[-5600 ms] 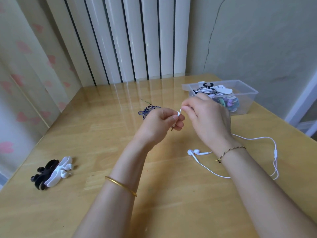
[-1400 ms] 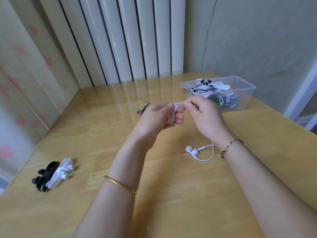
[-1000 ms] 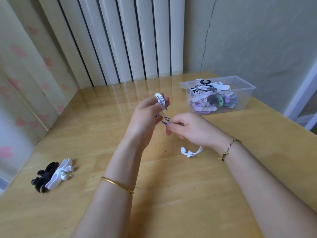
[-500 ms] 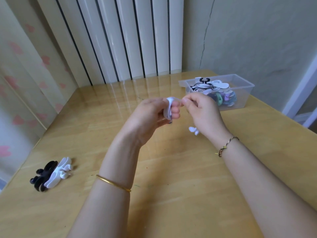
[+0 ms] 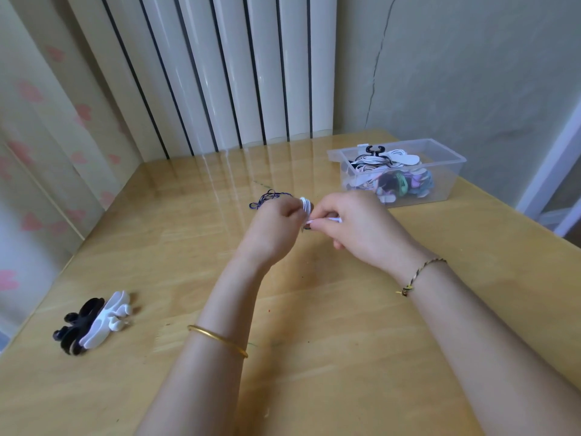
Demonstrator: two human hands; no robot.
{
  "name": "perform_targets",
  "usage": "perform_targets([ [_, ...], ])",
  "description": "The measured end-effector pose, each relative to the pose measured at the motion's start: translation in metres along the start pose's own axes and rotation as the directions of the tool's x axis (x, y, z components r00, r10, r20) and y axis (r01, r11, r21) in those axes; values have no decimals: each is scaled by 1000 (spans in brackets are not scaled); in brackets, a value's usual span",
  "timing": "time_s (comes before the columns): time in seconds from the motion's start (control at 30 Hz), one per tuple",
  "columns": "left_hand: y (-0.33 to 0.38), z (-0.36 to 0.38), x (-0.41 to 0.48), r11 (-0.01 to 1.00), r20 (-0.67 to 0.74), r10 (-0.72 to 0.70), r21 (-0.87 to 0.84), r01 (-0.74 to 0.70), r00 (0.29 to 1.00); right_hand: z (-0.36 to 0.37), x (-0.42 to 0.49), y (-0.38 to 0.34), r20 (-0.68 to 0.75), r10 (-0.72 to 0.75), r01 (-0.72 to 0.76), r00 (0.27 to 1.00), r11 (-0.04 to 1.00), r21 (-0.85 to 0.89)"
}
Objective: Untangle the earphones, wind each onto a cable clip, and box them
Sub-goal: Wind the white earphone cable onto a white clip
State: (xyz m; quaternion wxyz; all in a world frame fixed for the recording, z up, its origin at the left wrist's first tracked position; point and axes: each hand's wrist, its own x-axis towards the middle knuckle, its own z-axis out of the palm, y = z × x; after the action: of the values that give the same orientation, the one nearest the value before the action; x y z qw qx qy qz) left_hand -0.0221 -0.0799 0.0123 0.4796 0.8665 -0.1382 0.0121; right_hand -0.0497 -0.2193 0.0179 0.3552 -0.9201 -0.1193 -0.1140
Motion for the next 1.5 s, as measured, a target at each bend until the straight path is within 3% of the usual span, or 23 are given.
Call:
perform_targets([
  [0.13, 10, -1, -4, 983, 138, -88, -150, 109, 986, -8, 4, 7, -160, -56, 89, 986, 974, 208],
  [0.23, 14, -3, -5, 951, 228, -76, -275, 139, 971, -7, 9, 16, -256, -37, 132, 966, 921, 368],
  [0.37, 13, -2, -5, 924, 219, -52, -358, 130, 974, -1, 9, 19, -200, 41, 82, 979, 816, 572],
  [0.57, 15, -2, -3, 864, 191, -165, -445, 235, 968, -2, 7, 11, -124, 128, -8, 984, 726, 688],
  [0.7, 14, 0, -3, 853, 164, -217, -448, 269, 962, -2, 3, 10, -31, 133, -71, 991, 692, 719],
  [0.93, 16, 1, -6, 920, 41, -220, -324, 221, 975, 3, 2, 12, 146, 147, -207, 978, 634, 745],
  [1.1, 15, 0, -6, 923, -3, -198, -338, 185, 980, 8, 3, 10, 55, 112, -121, 992, 747, 654],
  [1.23, 13, 1, -4, 901, -33, -234, -382, 204, 972, 10, 4, 10, 23, 77, -75, 997, 779, 623],
  [1.5, 16, 0, -7, 858, -142, -191, -506, 95, 971, 14, 4, 6, 24, -8, -12, 1000, 691, 723],
])
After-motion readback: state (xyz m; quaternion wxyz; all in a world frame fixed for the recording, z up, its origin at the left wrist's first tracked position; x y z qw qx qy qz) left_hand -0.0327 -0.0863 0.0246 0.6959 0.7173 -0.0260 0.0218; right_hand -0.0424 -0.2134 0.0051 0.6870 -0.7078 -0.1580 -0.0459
